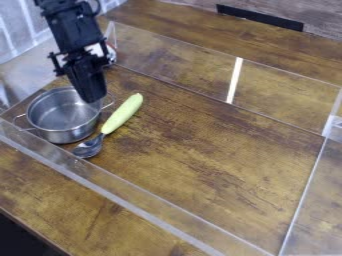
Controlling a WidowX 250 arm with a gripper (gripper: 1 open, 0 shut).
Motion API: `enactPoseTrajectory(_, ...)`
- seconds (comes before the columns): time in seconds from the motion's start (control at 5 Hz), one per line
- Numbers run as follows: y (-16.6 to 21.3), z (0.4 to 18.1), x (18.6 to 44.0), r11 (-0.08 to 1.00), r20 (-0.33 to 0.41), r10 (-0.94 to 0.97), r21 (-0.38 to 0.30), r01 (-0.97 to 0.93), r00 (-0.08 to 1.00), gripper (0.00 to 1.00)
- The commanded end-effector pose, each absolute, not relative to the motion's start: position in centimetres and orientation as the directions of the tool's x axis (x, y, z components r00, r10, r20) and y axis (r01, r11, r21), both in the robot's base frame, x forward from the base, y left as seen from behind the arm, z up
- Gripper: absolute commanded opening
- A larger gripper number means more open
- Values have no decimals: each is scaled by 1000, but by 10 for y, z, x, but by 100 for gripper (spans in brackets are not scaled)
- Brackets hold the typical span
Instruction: Move the green spoon to the left
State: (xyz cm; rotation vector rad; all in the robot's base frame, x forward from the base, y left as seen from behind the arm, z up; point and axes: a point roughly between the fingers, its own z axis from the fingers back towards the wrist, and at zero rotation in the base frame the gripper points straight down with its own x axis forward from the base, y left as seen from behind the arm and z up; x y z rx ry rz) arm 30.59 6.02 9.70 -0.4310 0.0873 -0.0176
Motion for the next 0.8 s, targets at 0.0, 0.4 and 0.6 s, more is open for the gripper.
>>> enactPoseTrajectory(0.0,51,122,310,921,-6,-71,-385,63,997,0)
enactPoseTrajectory(0.4,43,116,327,934,-20,-13,-357,5,1000,100)
enactPoseTrajectory(0.6,42,109,339,940,-17,10,-342,-15,1000,0)
